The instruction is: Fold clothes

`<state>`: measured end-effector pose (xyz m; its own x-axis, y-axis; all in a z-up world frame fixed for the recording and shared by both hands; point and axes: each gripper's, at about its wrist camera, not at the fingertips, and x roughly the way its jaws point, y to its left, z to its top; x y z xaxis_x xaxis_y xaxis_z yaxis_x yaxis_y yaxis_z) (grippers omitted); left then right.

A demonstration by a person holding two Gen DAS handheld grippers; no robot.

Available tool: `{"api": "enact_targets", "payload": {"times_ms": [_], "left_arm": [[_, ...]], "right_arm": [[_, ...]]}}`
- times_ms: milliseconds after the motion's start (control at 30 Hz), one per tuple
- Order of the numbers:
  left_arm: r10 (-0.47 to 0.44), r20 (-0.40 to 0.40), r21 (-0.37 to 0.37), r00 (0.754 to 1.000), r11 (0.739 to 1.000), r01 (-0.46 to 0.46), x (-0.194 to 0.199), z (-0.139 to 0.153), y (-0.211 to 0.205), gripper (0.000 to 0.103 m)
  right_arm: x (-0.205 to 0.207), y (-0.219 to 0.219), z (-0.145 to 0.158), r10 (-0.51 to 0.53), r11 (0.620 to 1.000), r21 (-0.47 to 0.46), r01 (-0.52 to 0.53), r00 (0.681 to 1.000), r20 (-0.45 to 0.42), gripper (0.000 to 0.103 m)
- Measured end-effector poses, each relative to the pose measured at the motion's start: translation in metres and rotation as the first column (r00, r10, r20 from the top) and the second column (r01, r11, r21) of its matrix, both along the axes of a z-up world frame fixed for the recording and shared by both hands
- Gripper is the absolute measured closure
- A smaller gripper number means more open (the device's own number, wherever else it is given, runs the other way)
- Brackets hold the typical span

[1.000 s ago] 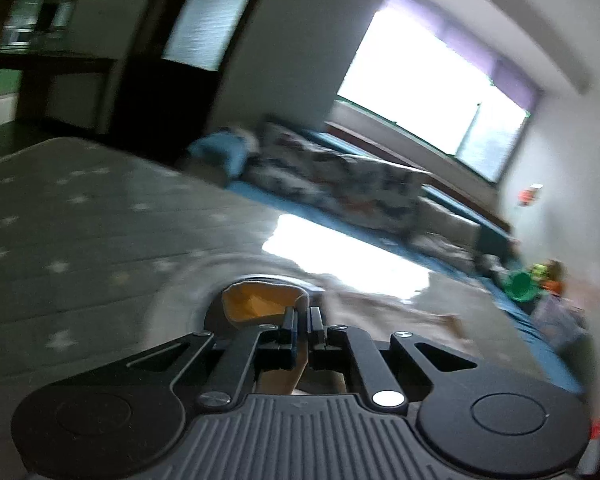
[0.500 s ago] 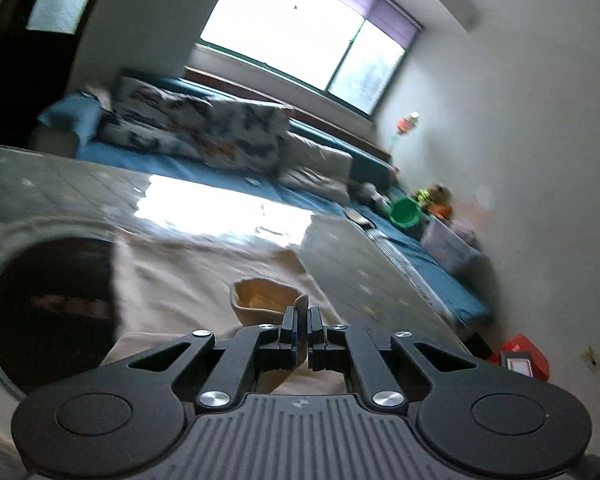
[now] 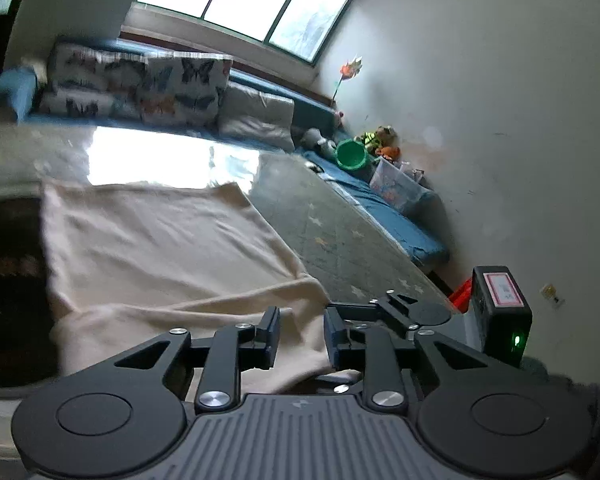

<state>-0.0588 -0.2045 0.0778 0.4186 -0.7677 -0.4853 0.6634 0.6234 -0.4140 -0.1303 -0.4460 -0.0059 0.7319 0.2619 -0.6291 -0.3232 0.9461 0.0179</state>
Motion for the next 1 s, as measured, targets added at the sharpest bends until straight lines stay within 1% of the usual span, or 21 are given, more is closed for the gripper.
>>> {"api": "enact_targets", "payload": {"times_ms": [67,133,200,267,300,367,433,467,533,600,633,767,833,867,900,933,967,1000], "left_arm": [[0.016,0.036,0.013,0.999,1.0,-0.016,-0.005,0.004,0.018,0.073],[0.047,0.059,0.032,0.997,0.998,-0.049,-0.007,0.007,0.04,0.07],[0.079,0.092,0.068,0.993,0.994,-0.086,-0.011,0.008,0.059,0.067],[0.12,0.12,0.122,0.985,0.983,-0.135,-0.013,0.004,0.075,0.061],[0.138,0.129,0.148,0.982,0.977,-0.156,-0.014,0.0,0.083,0.061],[0.157,0.123,0.187,0.98,0.966,-0.178,-0.016,-0.007,0.094,0.061],[0.155,0.123,0.219,0.98,0.959,-0.179,-0.018,-0.015,0.1,0.061],[0.154,0.124,0.233,0.98,0.956,-0.18,-0.02,-0.019,0.102,0.06],[0.14,0.112,0.241,0.984,0.957,-0.164,-0.02,-0.027,0.1,0.061],[0.125,0.107,0.25,0.986,0.957,-0.149,-0.021,-0.033,0.095,0.06],[0.118,0.109,0.257,0.987,0.956,-0.143,-0.021,-0.035,0.093,0.059],[0.1,0.116,0.264,0.988,0.956,-0.128,-0.023,-0.038,0.086,0.058],[0.101,0.12,0.268,0.988,0.954,-0.131,-0.022,-0.038,0.085,0.058],[0.101,0.125,0.268,0.987,0.954,-0.132,-0.022,-0.038,0.084,0.058],[0.101,0.128,0.267,0.987,0.955,-0.132,-0.022,-0.039,0.083,0.058],[0.1,0.133,0.267,0.986,0.954,-0.133,-0.023,-0.039,0.082,0.058],[0.1,0.137,0.267,0.985,0.954,-0.134,-0.023,-0.038,0.082,0.058],[0.099,0.142,0.267,0.985,0.954,-0.135,-0.024,-0.038,0.081,0.058]], "right_arm": [[-0.001,0.0,0.001,0.002,1.0,0.005,-0.002,1.0,0.002,0.0],[-0.001,-0.002,0.004,-0.005,0.999,0.032,0.005,1.0,-0.007,0.0],[-0.004,-0.004,0.011,-0.004,0.999,0.044,0.004,1.0,-0.009,0.0],[-0.009,-0.004,0.022,0.009,0.999,0.044,-0.009,1.0,0.003,0.0],[-0.011,-0.004,0.028,0.017,0.998,0.055,-0.017,1.0,0.004,0.0],[-0.012,-0.006,0.037,0.037,0.996,0.083,-0.037,0.999,-0.003,0.0],[-0.01,-0.007,0.046,0.052,0.992,0.111,-0.051,0.999,-0.005,0.001],[-0.009,-0.006,0.049,0.051,0.991,0.125,-0.05,0.999,-0.005,0.004],[-0.002,-0.006,0.048,0.054,0.988,0.149,-0.049,0.998,-0.03,0.011],[0.006,-0.002,0.043,0.054,0.985,0.168,-0.04,0.996,-0.075,0.017],[0.01,-0.001,0.039,0.055,0.984,0.172,-0.038,0.994,-0.095,0.022],[0.02,0.002,0.031,0.038,0.984,0.18,-0.014,0.991,-0.13,0.032],[0.024,0.001,0.028,0.025,0.98,0.197,0.005,0.988,-0.153,0.043],[0.026,0.001,0.026,0.023,0.979,0.205,0.012,0.985,-0.171,0.046],[0.027,0.002,0.024,0.02,0.979,0.203,0.017,0.984,-0.179,0.054],[0.028,0.003,0.024,0.018,0.981,0.194,0.019,0.982,-0.185,0.067],[0.028,0.004,0.024,0.016,0.982,0.187,0.019,0.982,-0.188,0.074],[0.029,0.004,0.026,0.016,0.981,0.193,0.02,0.982,-0.187,0.087]]}}
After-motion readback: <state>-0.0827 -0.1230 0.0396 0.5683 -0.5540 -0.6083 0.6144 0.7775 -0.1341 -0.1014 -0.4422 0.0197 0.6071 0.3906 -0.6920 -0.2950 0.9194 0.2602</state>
